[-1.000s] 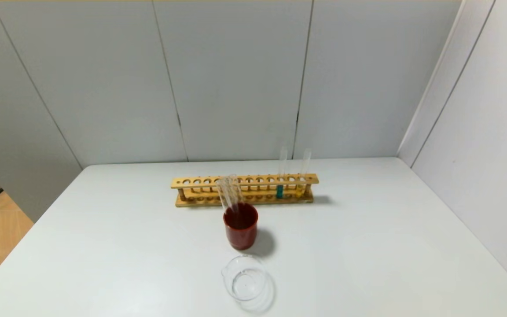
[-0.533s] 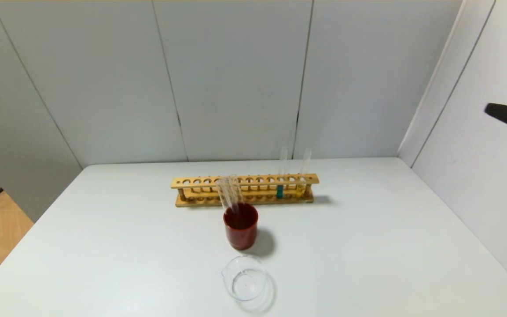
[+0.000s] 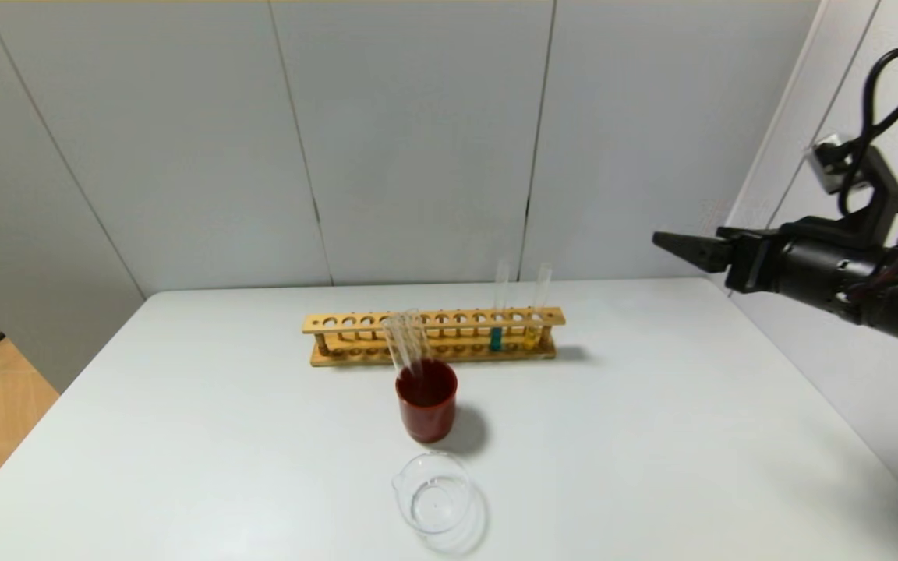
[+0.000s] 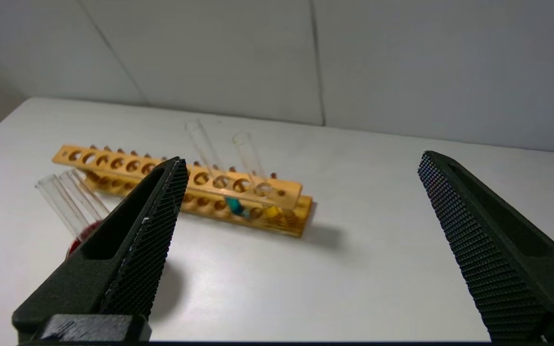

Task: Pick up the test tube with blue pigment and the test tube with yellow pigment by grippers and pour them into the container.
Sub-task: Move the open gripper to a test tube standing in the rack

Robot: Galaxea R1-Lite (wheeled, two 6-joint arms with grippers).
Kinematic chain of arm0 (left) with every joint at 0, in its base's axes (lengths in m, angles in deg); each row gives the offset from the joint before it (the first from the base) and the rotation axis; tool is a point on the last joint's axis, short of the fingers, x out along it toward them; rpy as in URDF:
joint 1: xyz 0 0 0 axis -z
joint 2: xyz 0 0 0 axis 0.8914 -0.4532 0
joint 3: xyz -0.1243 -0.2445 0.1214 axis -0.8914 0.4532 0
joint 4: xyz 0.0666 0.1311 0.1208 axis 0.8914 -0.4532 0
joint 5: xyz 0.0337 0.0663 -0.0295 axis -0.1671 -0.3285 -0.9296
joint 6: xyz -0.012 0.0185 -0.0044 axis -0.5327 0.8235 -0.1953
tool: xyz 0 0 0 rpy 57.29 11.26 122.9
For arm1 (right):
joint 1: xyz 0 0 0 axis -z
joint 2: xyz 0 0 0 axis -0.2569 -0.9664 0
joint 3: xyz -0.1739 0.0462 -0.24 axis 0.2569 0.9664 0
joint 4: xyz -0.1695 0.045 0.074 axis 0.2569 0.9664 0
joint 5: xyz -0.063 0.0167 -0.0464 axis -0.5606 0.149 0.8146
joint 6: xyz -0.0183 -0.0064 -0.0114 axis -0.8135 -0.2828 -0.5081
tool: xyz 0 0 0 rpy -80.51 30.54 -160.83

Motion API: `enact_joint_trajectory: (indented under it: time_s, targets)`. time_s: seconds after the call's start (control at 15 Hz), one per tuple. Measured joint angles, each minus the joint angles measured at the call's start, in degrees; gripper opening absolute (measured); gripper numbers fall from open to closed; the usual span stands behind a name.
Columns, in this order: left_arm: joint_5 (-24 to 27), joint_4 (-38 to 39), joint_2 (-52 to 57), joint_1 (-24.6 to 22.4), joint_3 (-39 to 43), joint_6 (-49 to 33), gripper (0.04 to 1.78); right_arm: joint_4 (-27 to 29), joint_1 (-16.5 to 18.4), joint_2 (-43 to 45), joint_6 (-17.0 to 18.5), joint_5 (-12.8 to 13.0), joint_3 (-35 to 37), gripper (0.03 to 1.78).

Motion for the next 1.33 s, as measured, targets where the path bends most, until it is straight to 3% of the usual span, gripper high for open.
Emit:
enact_joint_trajectory:
  time_s: [0.33, 0.53, 0.93, 1.33]
  targets:
    - [0.02, 0.02, 0.0, -0.02, 0.0, -0.05, 1.75, -16.21, -7.08, -12.87, -1.18, 0.33, 5.6, 1.75]
    - [0.02, 0.0, 0.0, 0.0, 0.0, -0.05, 1.75, -21.94, -9.12, -18.05, -3.17, 0.57, 7.85, 1.75]
    - [0.0, -0.02, 0.0, -0.02, 0.0, -0.05, 1.75, -26.86, -9.23, -25.97, -5.07, 0.63, 6.11, 1.75]
    - [0.02, 0.0, 0.0, -0.02, 0.0, -0.05, 1.75, -26.86, -9.13, -32.83, -5.34, 0.79, -3.25, 1.75]
